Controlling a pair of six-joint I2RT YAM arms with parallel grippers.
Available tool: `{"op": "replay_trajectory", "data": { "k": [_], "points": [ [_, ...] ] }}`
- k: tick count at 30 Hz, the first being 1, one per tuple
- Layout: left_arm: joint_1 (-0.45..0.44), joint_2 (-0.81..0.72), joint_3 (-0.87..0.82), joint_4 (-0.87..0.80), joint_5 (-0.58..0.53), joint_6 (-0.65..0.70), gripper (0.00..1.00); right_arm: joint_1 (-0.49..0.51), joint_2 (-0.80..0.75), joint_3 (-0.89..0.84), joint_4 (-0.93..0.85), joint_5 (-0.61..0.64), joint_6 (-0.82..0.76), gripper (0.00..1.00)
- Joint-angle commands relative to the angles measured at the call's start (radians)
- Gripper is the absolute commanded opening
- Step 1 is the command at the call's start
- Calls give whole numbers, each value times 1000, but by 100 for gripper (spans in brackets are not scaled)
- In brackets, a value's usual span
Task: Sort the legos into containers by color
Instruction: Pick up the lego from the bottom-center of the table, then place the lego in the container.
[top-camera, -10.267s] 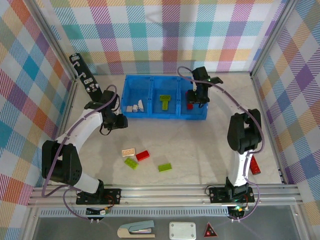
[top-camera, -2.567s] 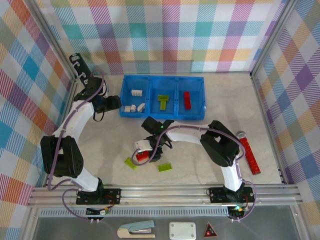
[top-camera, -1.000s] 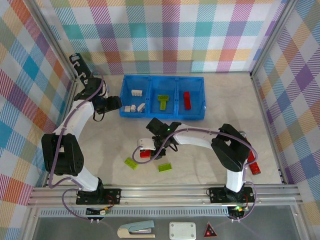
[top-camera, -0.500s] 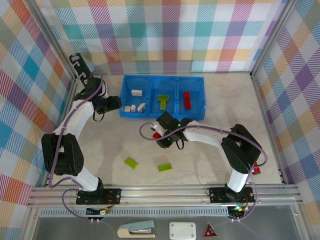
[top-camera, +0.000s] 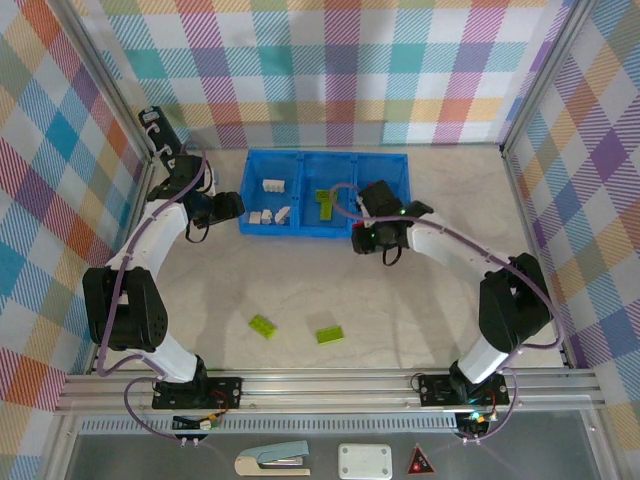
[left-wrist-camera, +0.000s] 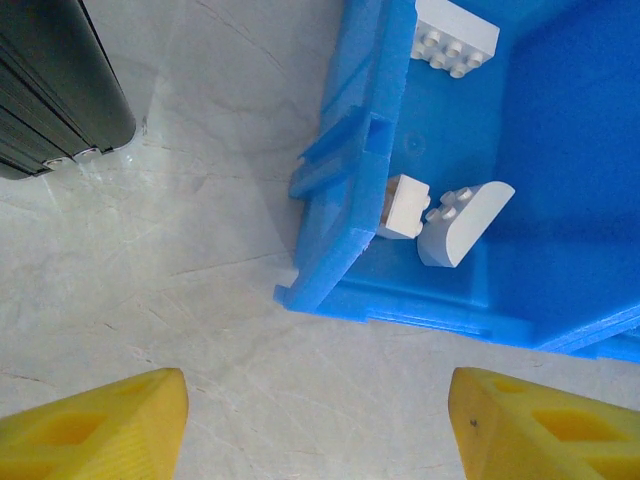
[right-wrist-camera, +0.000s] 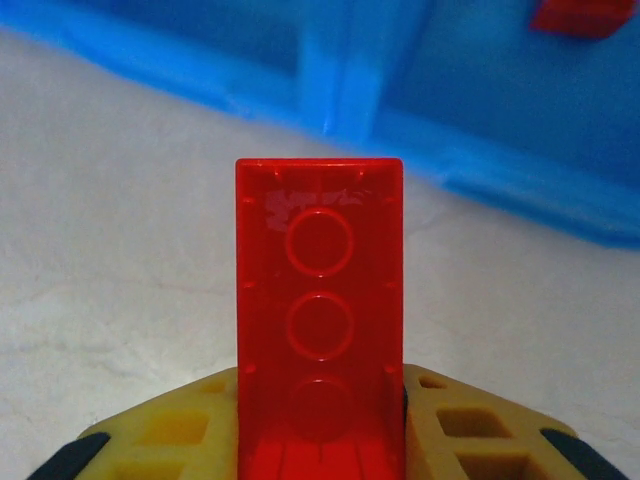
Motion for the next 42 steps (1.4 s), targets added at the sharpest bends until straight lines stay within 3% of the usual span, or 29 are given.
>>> {"op": "replay_trajectory", "data": {
  "k": [1, 9, 18, 30, 42],
  "points": [
    [14, -12, 1, 3, 13, -9, 70, -41, 46, 112, -104, -33, 20, 28],
    [14, -8, 0, 0, 6, -8, 70, -155, 199, 319, -178, -108, 24, 29],
    [14, -1, 3, -2, 8, -8, 69, -256, 361, 460, -151, -288, 34, 29],
    [15, 3, 2, 0, 13, -9, 70, -309, 512, 537, -92, -444, 50, 34],
    [15, 8, 2, 0, 17, -11, 69, -324, 574, 557, -69, -497, 62, 43]
  ]
}}
